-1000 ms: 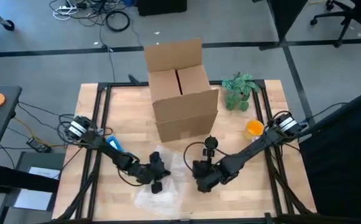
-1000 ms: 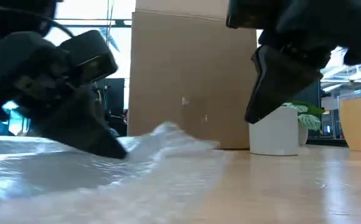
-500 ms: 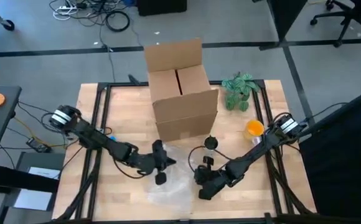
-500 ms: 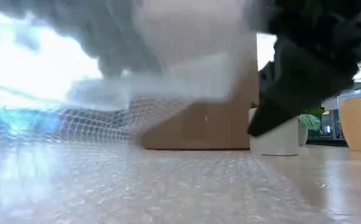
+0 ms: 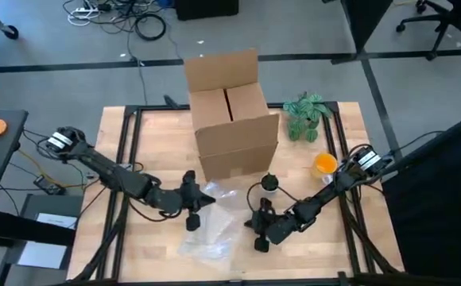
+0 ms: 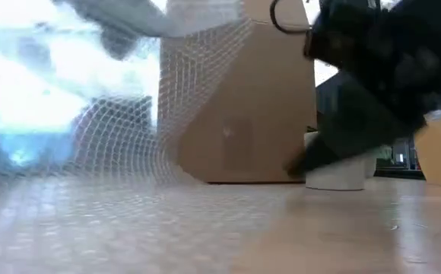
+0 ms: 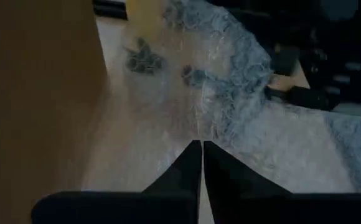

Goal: Wrap mug
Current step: Prepare the bubble wrap

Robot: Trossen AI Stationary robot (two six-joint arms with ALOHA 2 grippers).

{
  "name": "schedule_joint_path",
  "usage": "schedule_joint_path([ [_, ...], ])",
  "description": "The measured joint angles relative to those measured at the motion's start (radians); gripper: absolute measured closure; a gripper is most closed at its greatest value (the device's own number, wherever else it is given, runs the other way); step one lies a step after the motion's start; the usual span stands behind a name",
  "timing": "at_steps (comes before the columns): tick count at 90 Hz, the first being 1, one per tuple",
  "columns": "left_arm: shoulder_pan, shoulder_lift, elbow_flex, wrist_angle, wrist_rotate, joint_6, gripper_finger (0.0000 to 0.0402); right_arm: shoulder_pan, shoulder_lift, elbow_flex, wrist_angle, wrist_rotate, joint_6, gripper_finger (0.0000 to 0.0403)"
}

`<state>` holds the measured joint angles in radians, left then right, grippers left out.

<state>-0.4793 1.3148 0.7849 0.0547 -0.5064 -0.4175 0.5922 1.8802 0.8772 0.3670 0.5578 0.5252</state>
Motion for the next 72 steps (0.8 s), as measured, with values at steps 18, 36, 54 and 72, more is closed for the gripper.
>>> schedule_joint_path([
  [18, -0.001, 0.002, 0.0, 0.037, -0.023, -0.005, 0.0401, -0.051, 0.124, 0.065, 0.082, 0.001, -0.062, 0.0403],
  [36, -0.001, -0.003, 0.0, 0.041, -0.025, 0.003, 0.0401, -0.066, 0.241, 0.184, 0.038, -0.056, -0.087, 0.0403],
  [54, -0.012, -0.065, 0.0, 0.044, -0.026, 0.071, 0.0401, -0.035, 0.18, 0.209, -0.265, -0.091, 0.045, 0.0403],
  [72, -0.035, -0.095, -0.035, 0.002, -0.024, 0.013, 0.0401, 0.031, 0.036, 0.201, -0.621, -0.126, 0.138, 0.0403],
])
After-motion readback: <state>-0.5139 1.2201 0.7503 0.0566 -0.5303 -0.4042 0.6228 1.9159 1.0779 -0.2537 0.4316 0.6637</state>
